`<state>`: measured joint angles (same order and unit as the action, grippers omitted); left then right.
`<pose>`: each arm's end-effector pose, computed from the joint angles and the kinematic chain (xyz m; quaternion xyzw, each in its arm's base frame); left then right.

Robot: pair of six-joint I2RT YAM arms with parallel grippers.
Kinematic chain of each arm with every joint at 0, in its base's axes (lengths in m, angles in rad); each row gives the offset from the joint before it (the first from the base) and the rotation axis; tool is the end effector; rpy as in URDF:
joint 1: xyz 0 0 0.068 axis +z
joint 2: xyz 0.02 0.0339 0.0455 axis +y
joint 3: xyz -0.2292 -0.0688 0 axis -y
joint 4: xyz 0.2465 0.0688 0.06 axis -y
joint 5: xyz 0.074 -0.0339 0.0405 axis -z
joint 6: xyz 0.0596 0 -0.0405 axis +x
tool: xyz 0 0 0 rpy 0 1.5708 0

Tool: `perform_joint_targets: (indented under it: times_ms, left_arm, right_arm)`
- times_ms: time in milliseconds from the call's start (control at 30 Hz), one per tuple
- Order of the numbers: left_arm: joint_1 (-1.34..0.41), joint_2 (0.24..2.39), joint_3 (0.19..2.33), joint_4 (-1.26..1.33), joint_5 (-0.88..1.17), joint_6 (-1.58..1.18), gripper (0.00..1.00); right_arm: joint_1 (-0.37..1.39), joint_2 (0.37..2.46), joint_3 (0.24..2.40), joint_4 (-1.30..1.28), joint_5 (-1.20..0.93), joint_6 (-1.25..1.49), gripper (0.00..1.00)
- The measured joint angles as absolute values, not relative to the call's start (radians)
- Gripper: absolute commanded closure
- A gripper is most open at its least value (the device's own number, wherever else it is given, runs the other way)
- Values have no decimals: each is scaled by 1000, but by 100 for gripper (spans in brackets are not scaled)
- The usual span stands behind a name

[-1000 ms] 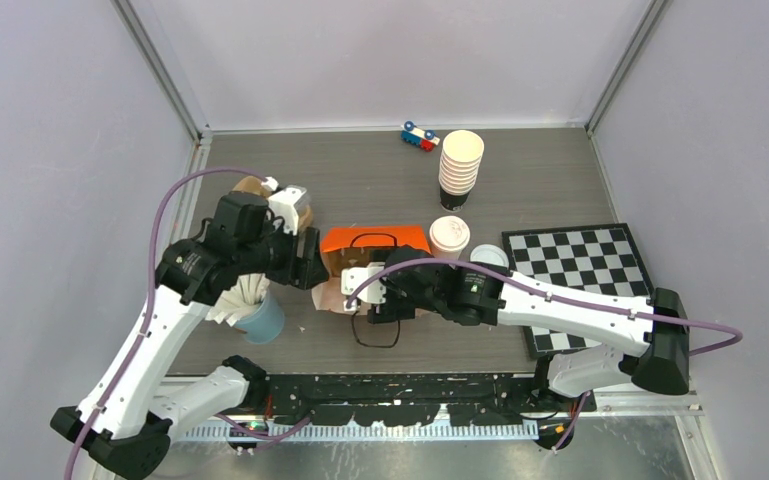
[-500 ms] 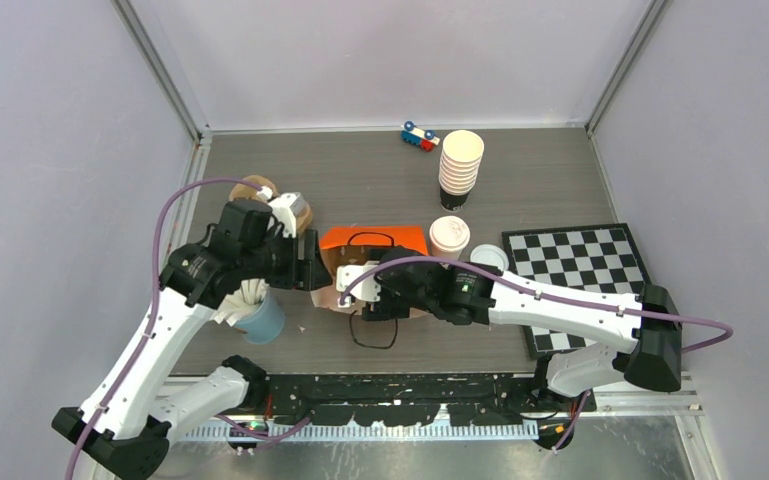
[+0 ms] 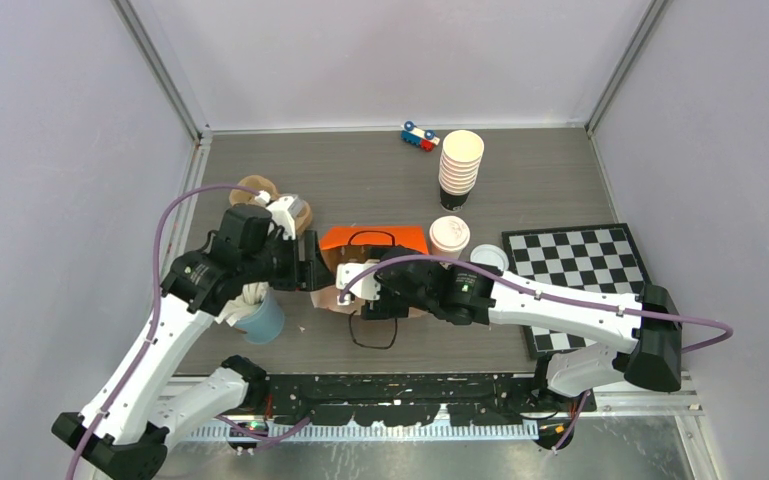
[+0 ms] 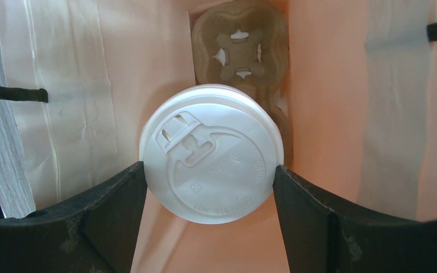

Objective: Pack the takeout coffee

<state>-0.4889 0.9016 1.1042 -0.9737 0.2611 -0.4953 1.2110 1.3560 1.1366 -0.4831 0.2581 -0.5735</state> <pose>0.1707 -0.1082 0.3099 0.0478 0.9134 -0.2880 0.2835 0.1288 0.2991 0.2573 -0.6664 0.6068 0.0198 0.4327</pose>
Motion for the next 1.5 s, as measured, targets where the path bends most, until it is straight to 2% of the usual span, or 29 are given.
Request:
perform_joint_targets:
  times_ms: [433,600,833,1333,1500]
  left_arm:
    - [-489,885,1082,-963,223,-489,42]
    - [-489,873,1076,-962,216,-486,52]
    - [-489,857,1045,-958,218,-490,51]
    - [-489,788,995,-931,249,-483,98]
    - [-488,788,992,-931,274,-438,100]
  right_arm:
    - [1211,1356,1127,-470,269,-573,29]
    - [1211,1356,1113,-464,277,-572,29]
    - [1211,1356,1113,-456,287,-566,29]
    - [1211,1356,1113,-424,286,-571,27]
    - [1211,1356,1112,-424,286,-630,27]
